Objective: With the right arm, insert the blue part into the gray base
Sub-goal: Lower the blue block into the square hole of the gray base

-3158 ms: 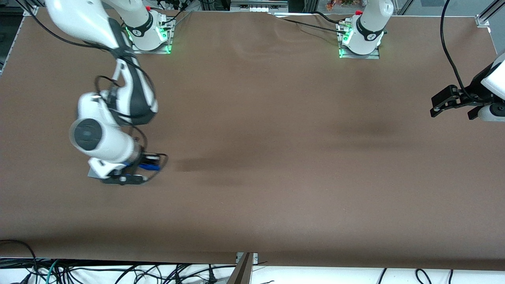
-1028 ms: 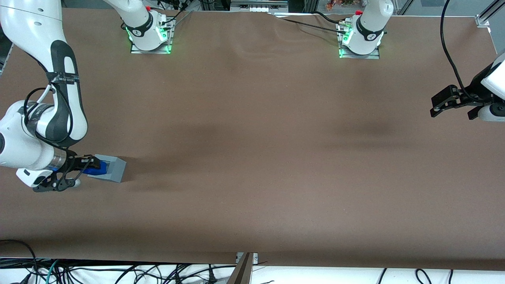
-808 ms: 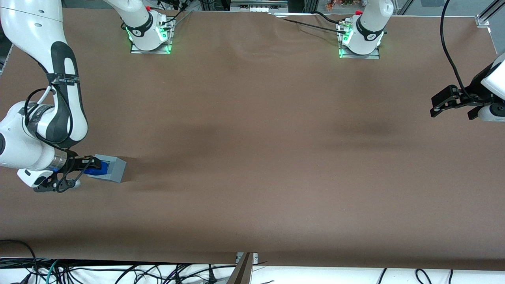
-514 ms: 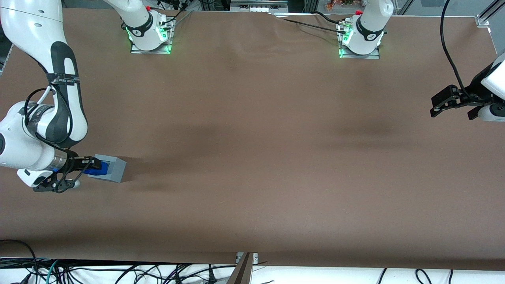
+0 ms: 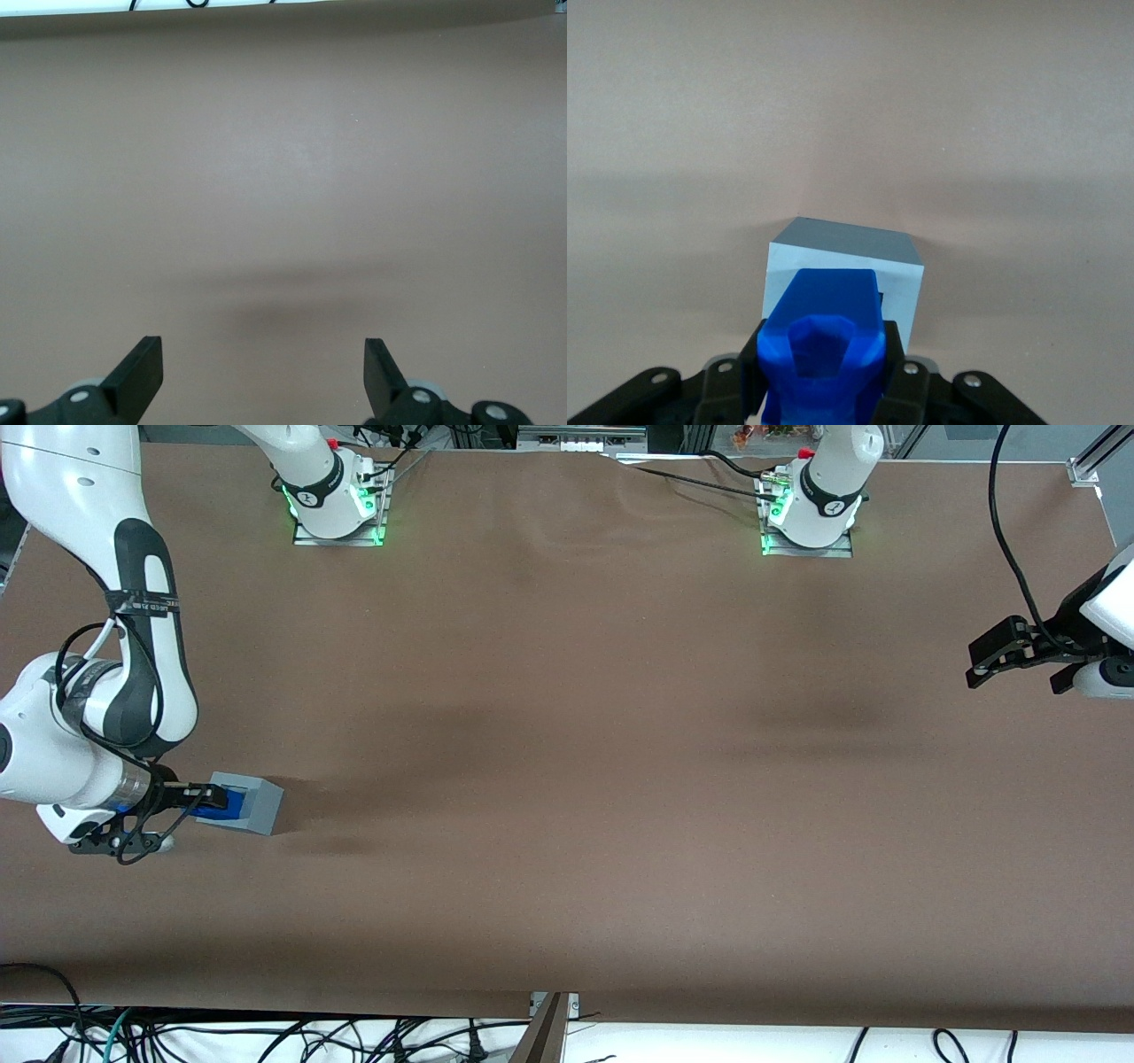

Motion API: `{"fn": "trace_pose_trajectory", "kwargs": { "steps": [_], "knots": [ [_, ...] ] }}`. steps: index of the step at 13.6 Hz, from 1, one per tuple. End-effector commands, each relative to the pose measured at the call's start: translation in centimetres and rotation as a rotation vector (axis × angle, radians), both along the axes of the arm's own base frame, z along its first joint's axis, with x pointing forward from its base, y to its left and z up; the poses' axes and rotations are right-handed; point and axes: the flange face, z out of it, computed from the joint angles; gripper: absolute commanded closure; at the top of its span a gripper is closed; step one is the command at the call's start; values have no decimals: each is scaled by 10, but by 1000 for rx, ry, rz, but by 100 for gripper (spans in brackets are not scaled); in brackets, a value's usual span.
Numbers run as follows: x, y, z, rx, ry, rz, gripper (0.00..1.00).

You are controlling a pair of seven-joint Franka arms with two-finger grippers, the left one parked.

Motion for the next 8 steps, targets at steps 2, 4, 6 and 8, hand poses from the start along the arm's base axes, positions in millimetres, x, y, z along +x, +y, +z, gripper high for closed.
{"fn": "trace_pose_trajectory", "kwargs": {
  "steps": [2, 4, 6, 8],
  "knots": [
    [-6, -4, -33, 2, 40, -81, 91],
    [-10, 0, -36, 1, 53, -113, 91],
    [-12, 0, -38, 1, 61, -119, 91],
    [-17, -1, -37, 7, 68, -123, 91]
  ]
}}
